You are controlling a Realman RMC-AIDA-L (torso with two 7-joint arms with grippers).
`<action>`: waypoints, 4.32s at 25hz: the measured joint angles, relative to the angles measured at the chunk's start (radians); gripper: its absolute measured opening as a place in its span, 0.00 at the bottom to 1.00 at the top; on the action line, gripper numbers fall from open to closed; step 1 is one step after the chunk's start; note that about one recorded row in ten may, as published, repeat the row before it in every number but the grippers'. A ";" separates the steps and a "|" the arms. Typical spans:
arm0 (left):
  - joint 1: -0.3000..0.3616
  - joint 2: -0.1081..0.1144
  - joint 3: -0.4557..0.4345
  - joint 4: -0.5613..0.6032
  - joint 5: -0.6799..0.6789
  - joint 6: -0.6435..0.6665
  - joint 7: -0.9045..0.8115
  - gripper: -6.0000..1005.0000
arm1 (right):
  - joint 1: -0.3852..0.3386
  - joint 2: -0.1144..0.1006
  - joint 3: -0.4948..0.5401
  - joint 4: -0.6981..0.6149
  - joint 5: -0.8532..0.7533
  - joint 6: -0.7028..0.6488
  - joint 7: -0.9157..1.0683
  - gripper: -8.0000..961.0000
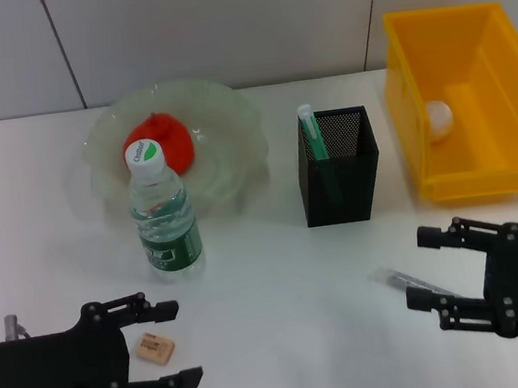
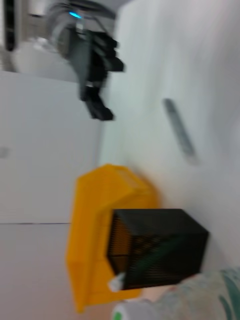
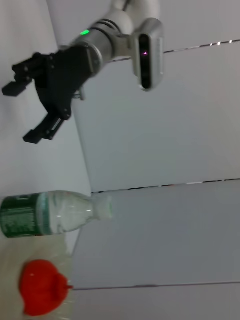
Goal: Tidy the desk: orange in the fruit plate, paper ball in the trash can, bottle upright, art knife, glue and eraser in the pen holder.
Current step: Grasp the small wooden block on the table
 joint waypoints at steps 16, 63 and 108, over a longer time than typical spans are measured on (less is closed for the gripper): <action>-0.110 -0.004 0.194 0.353 0.368 -0.111 -0.533 0.79 | -0.005 0.014 0.040 -0.059 -0.011 0.000 0.046 0.79; -0.225 -0.004 0.496 0.579 0.676 -0.040 -0.383 0.79 | 0.027 0.018 0.031 -0.138 -0.028 -0.053 0.047 0.79; -0.401 -0.005 0.444 0.279 0.775 -0.114 -0.247 0.53 | 0.042 0.019 0.031 -0.200 -0.038 -0.058 0.032 0.79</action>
